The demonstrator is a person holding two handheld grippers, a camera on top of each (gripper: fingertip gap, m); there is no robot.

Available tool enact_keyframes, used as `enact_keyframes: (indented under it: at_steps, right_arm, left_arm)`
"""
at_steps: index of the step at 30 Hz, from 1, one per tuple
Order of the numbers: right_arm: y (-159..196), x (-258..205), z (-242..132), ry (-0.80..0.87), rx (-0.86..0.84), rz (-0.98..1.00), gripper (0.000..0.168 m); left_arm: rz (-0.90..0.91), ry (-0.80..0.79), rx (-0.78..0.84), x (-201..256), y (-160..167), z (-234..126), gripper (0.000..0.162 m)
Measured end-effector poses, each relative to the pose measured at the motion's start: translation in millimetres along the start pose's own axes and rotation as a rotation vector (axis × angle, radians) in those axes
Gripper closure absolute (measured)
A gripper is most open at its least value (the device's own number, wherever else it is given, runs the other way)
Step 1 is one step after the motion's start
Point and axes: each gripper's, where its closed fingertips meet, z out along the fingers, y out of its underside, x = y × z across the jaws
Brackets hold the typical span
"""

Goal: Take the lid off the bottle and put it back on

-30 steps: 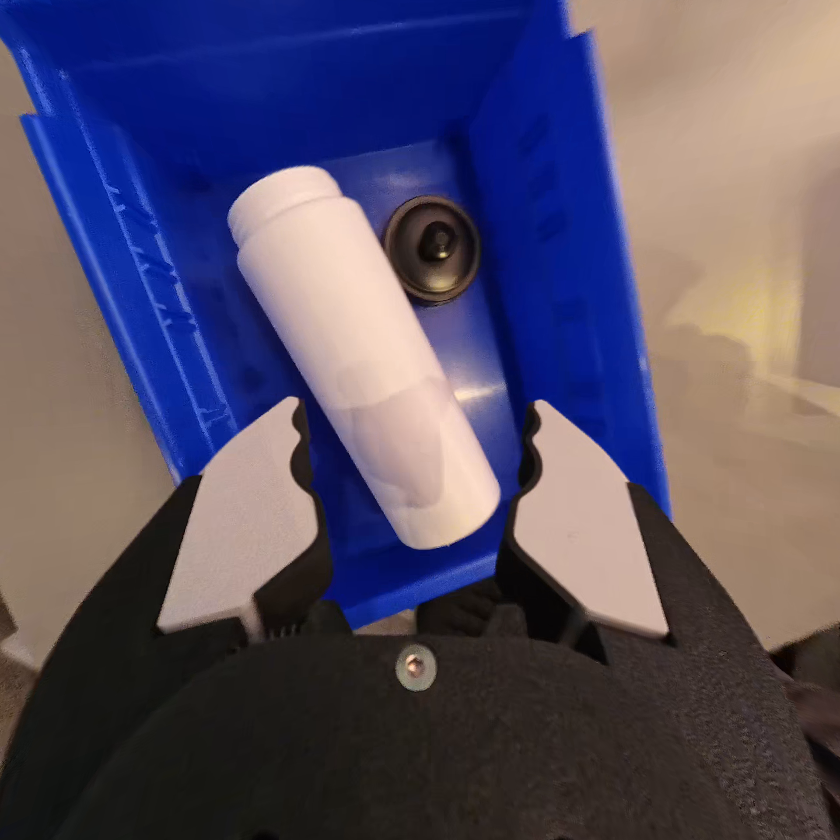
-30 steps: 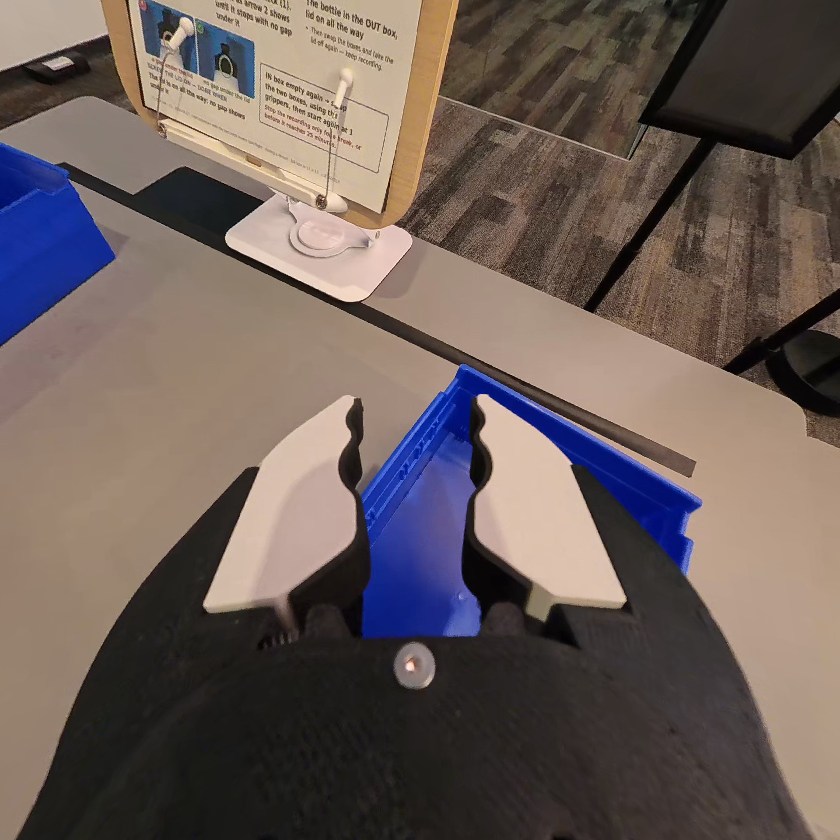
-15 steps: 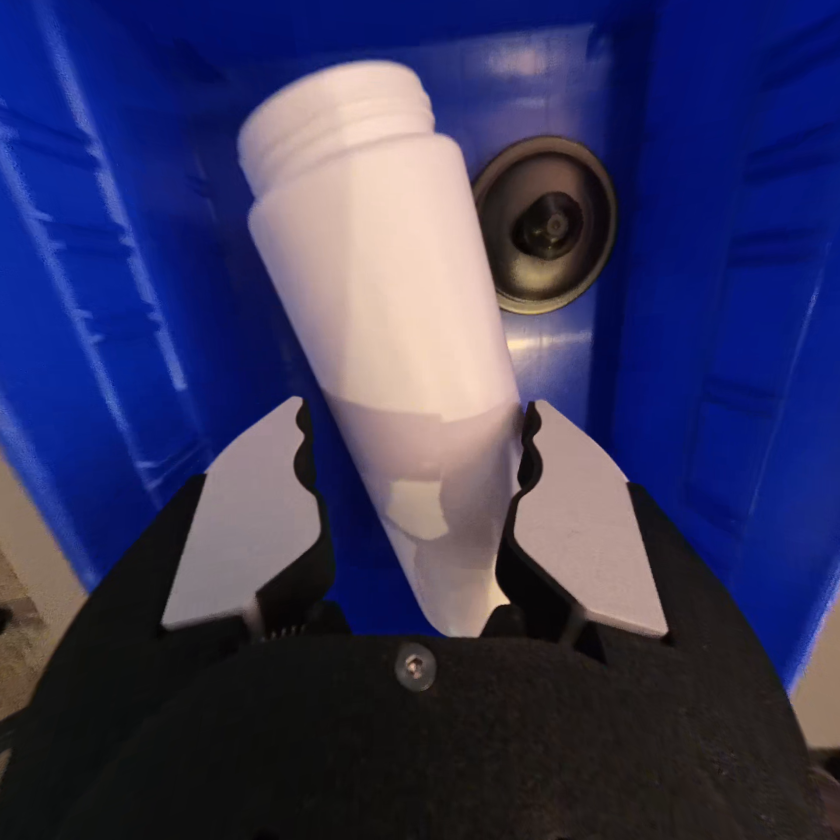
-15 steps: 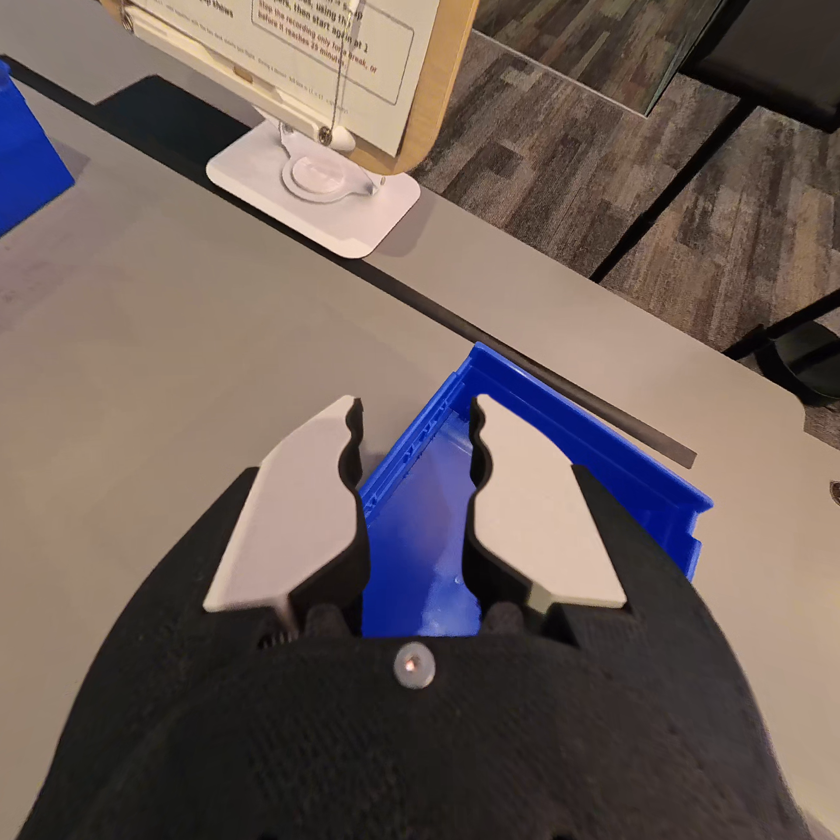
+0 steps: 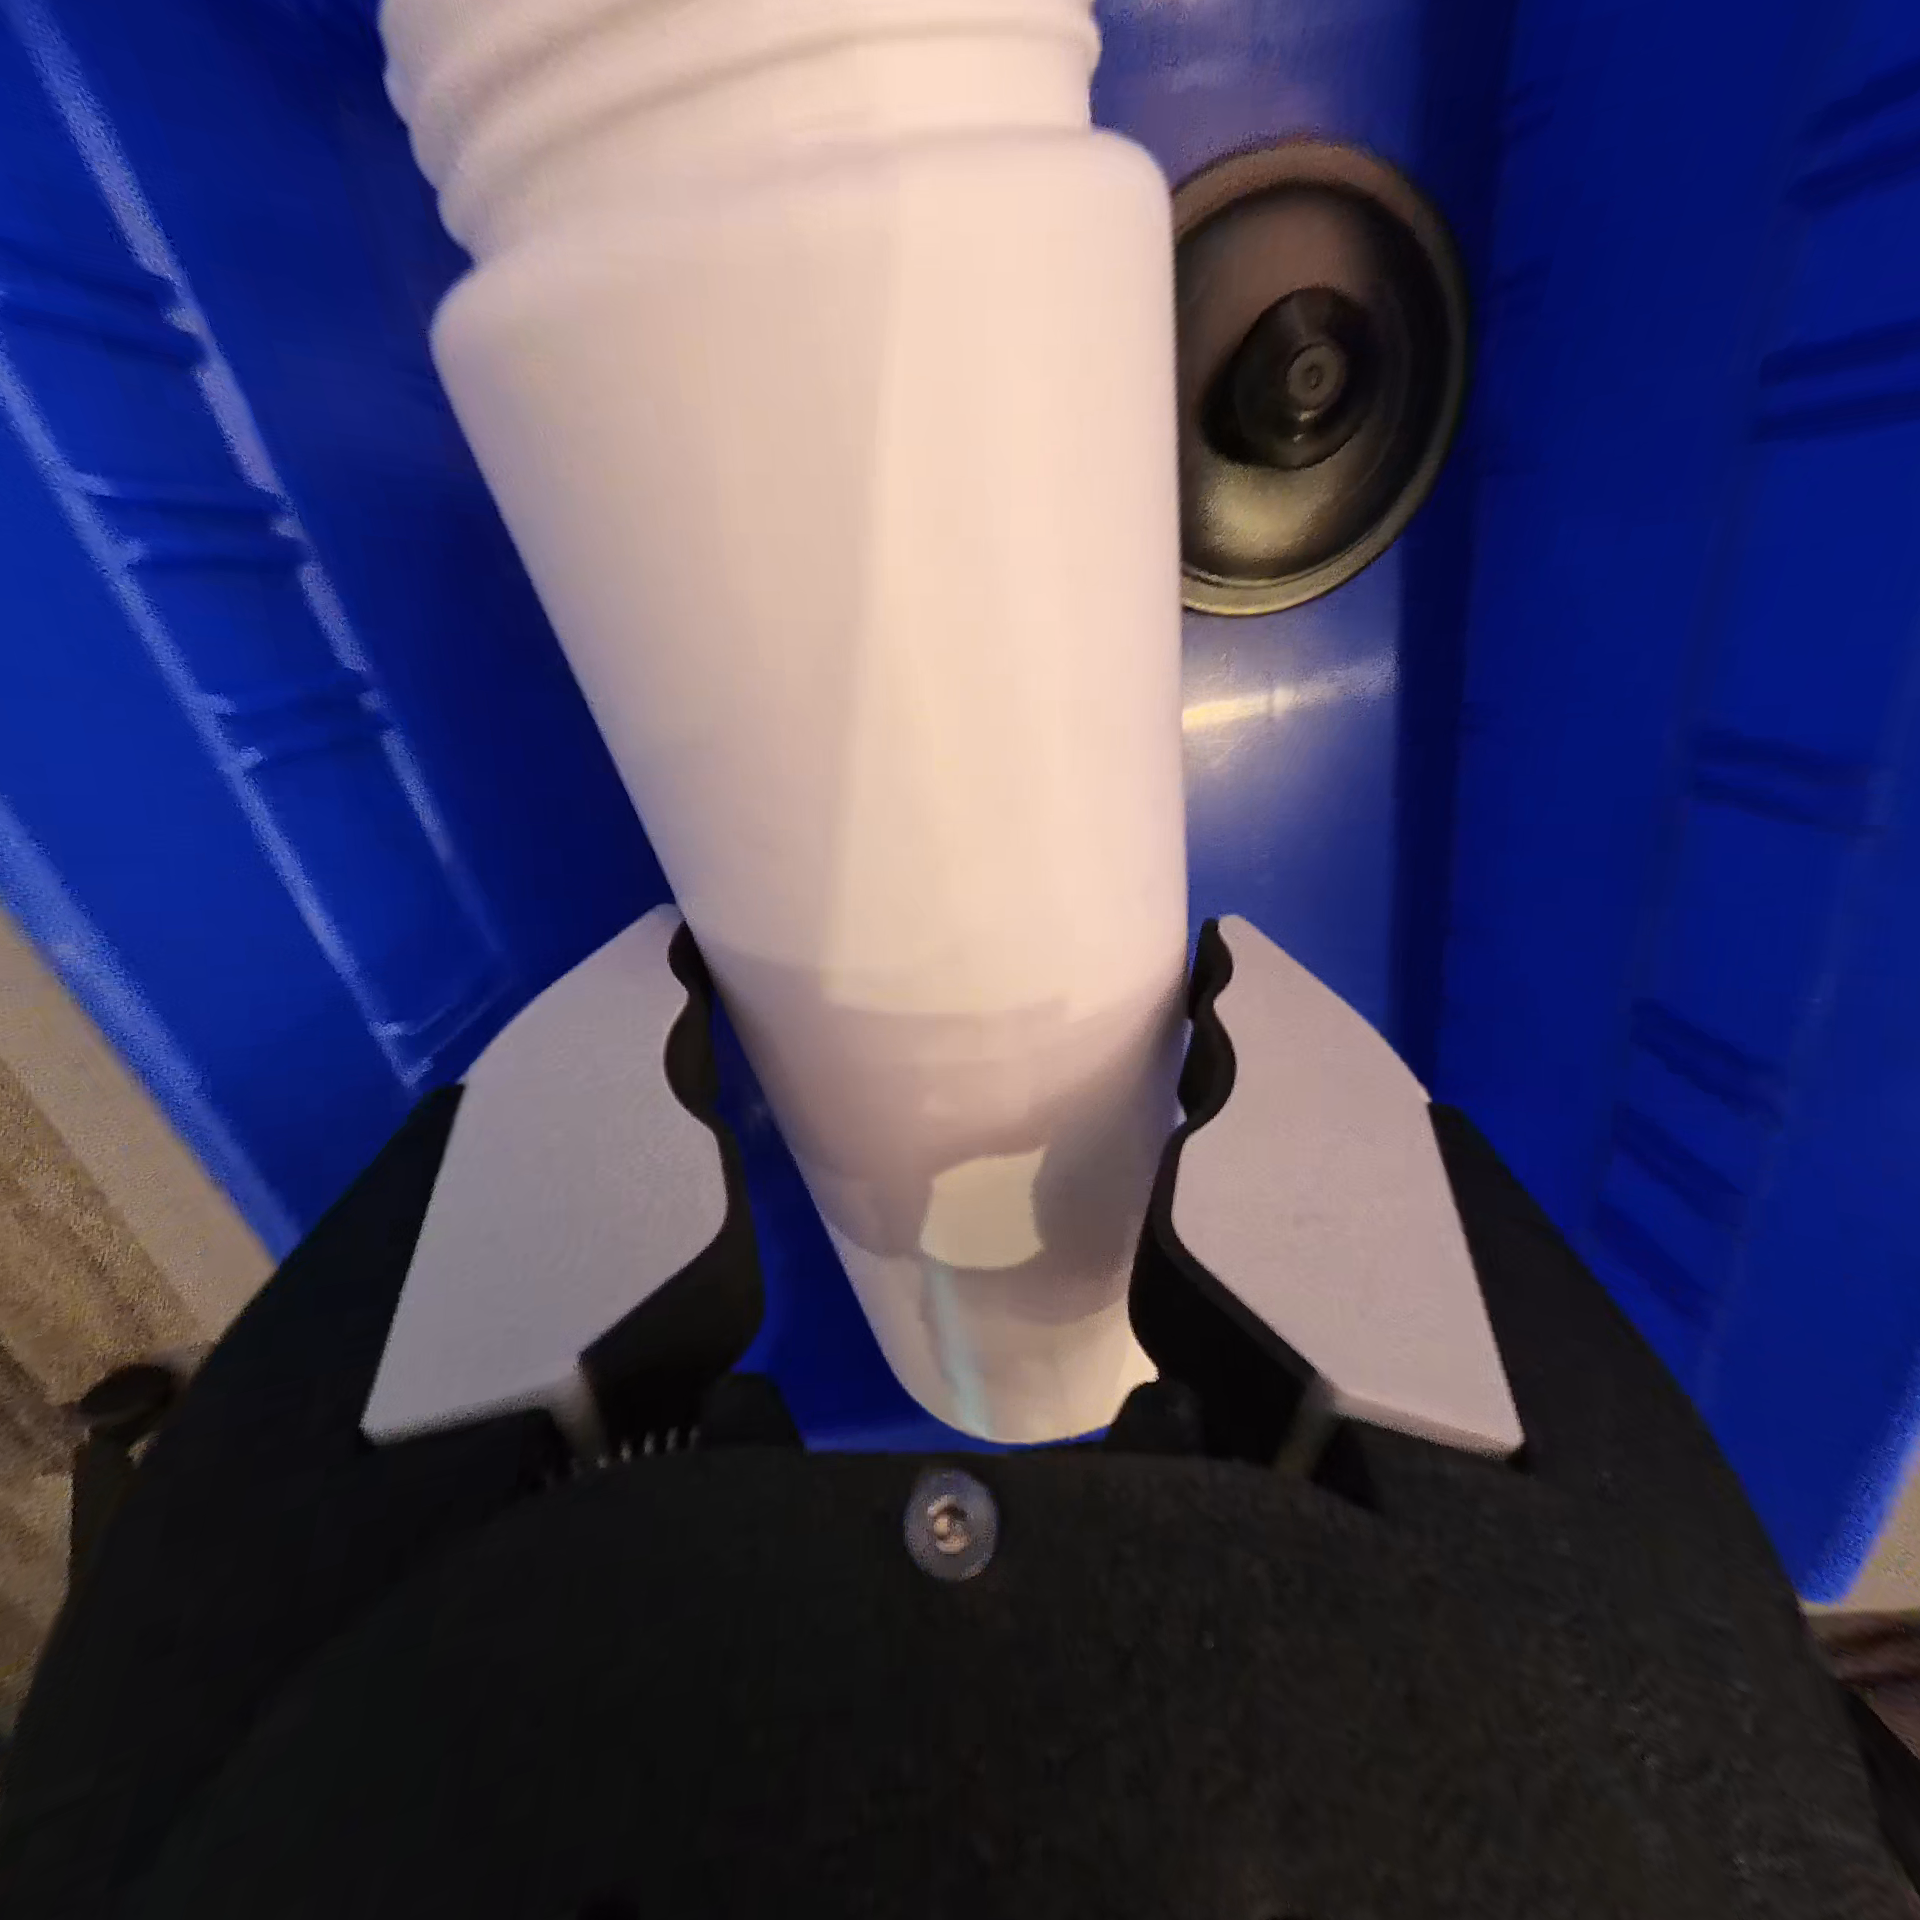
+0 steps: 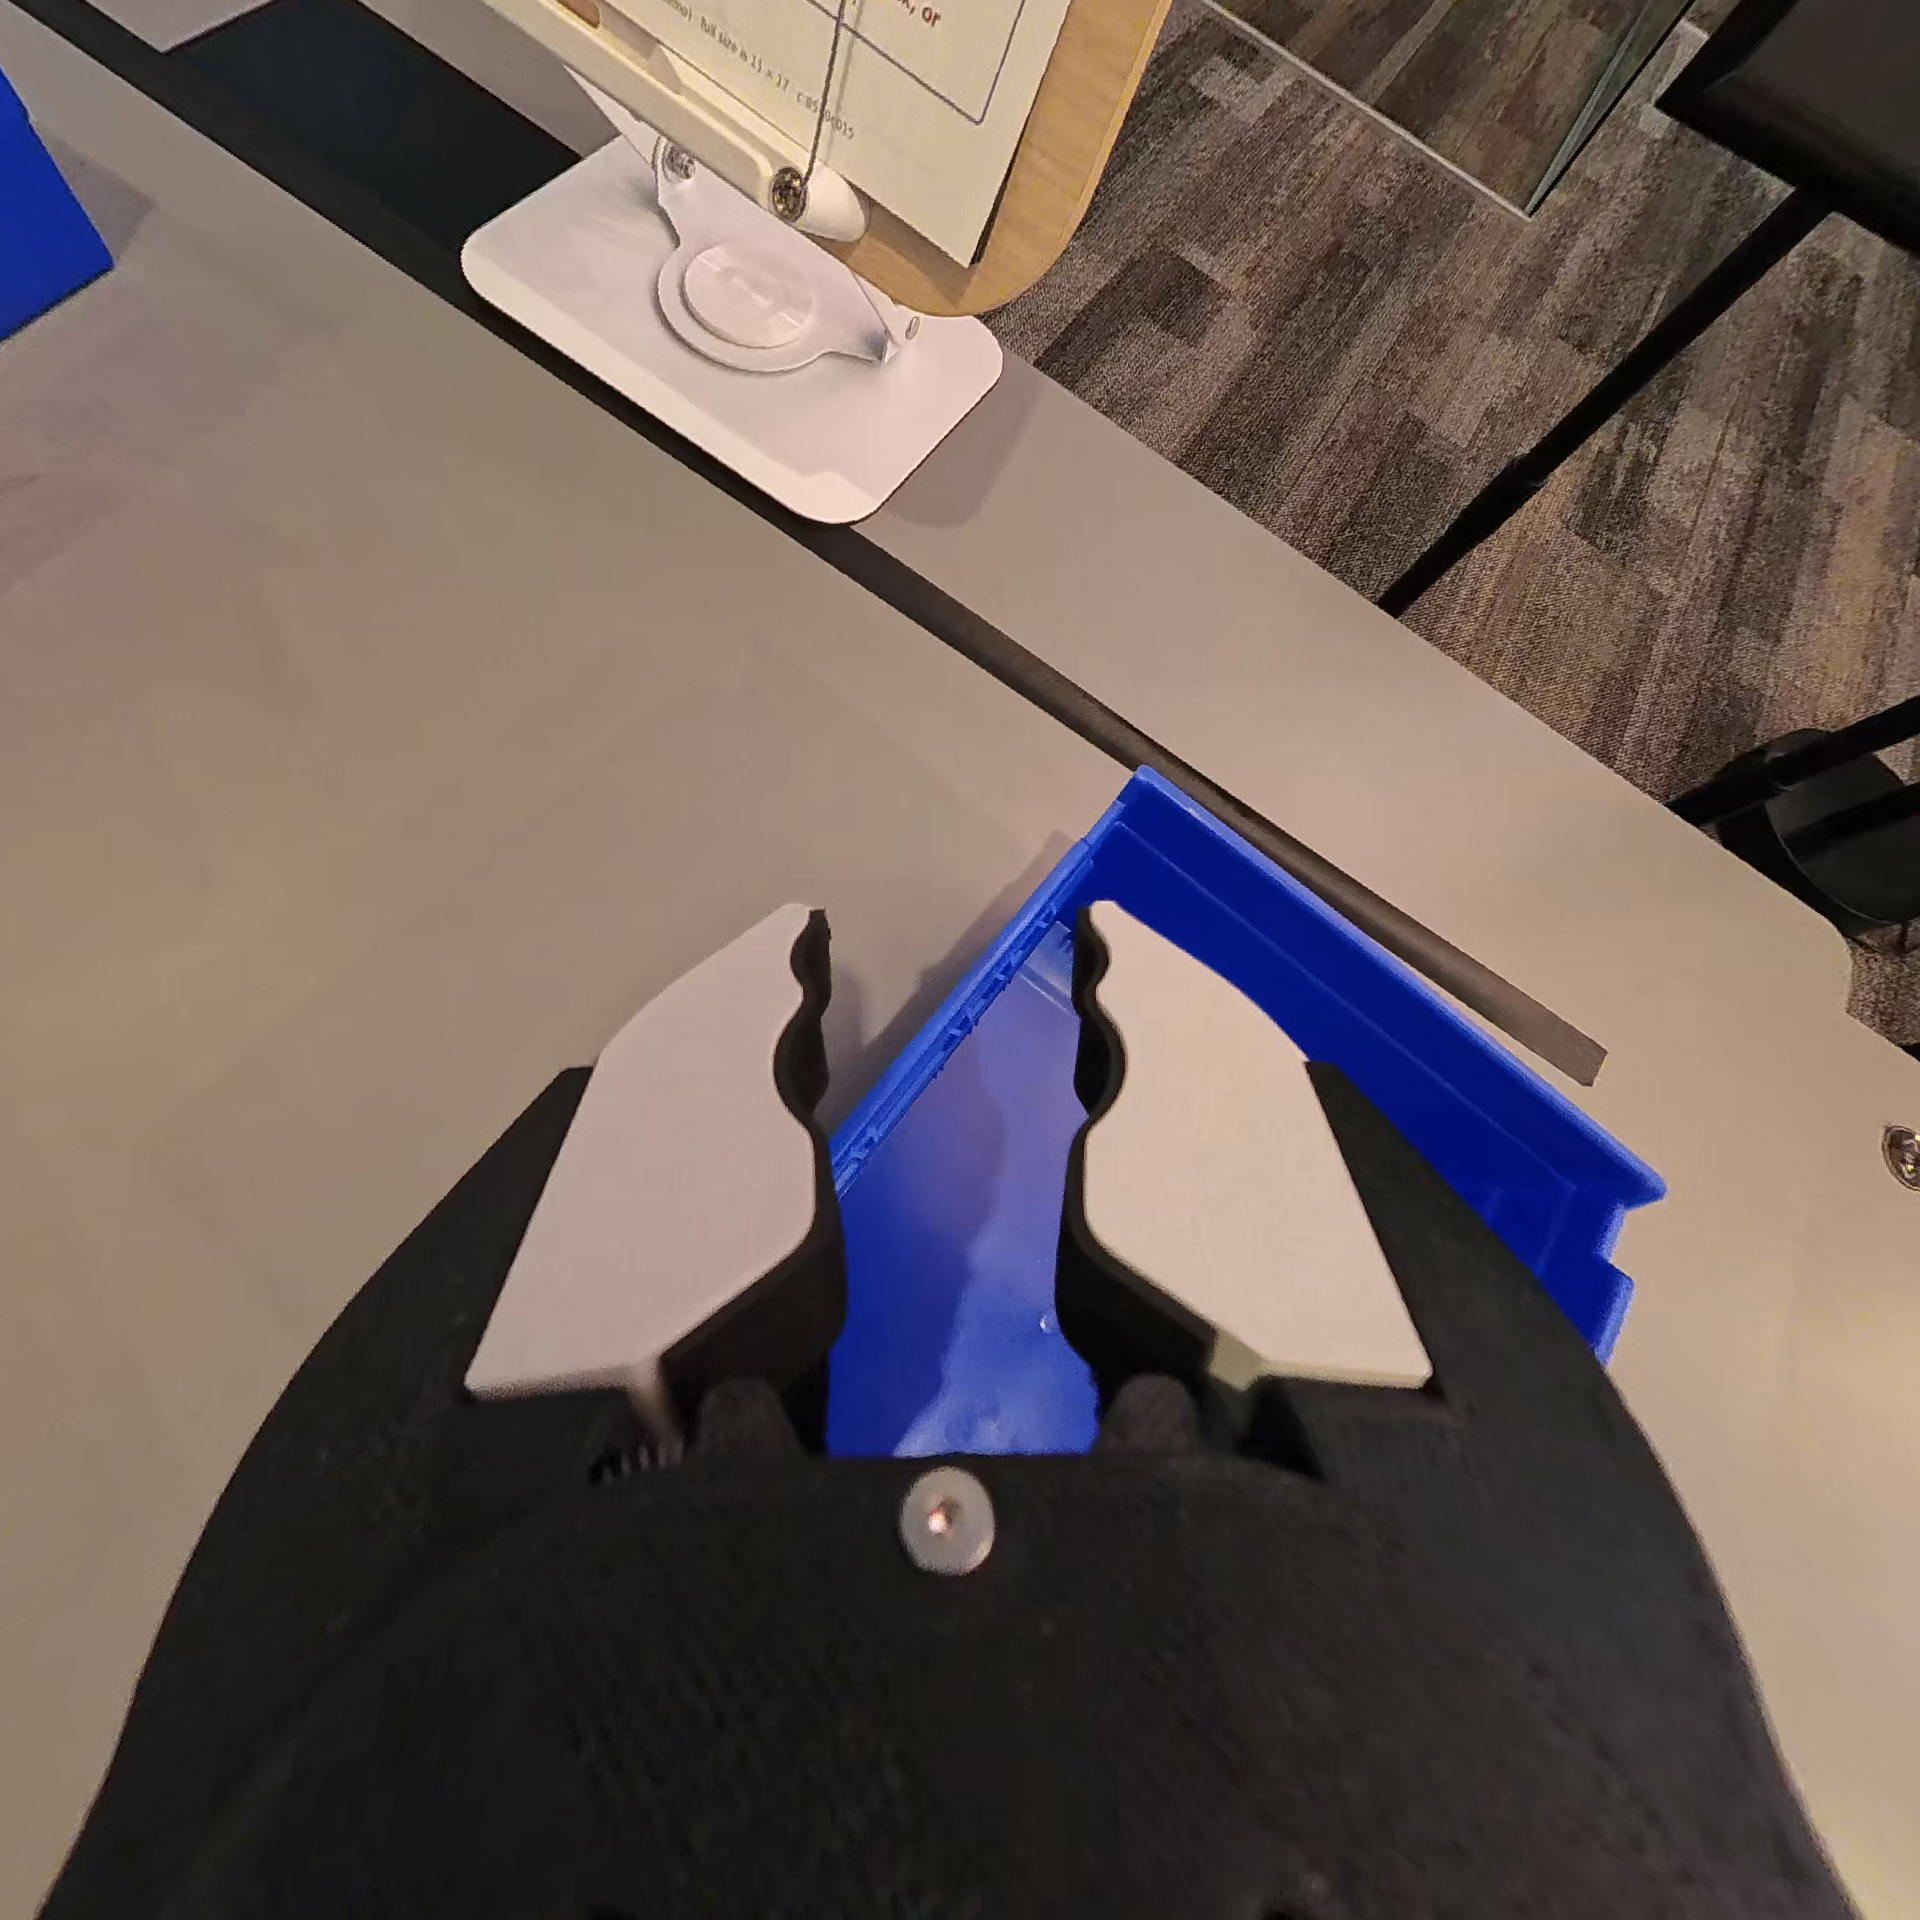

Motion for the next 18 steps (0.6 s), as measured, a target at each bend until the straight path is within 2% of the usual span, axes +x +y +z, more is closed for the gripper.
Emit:
enact_keyframes:
  at_steps: [5,10,12,14,16,18]
  right_arm:
    - [-3.2,-2.2,2.8,0.009,0.01,-0.013,0.121]
    - [-32.8,-24.0,-2.9,-0.011,0.158,-0.09,0.121]
    - [-54.3,-51.5,-10.6,-0.108,0.284,-0.108,0.122]
    - [-75.2,-91.8,-23.9,-0.29,0.424,-0.108,0.122]
    - [-90.1,-129.5,-39.2,-0.477,0.534,-0.088,0.121]
    - [-95.3,-156.9,-47.1,-0.618,0.576,-0.064,0.114]
  left_arm:
    - [0.034,0.054,0.192,7.1,-13.9,-42.6,0.073]
    - [0.175,0.192,0.48,55.3,-26.5,-112.8,0.073]
    - [0.277,0.274,0.609,91.4,-29.4,-143.6,0.072]
    - [0.403,0.392,0.739,139.3,-30.2,-171.6,0.072]
    - [0.545,0.517,0.826,192.5,-26.9,-187.5,0.073]
    - [0.668,0.62,0.927,243.8,-25.8,-193.3,0.073]
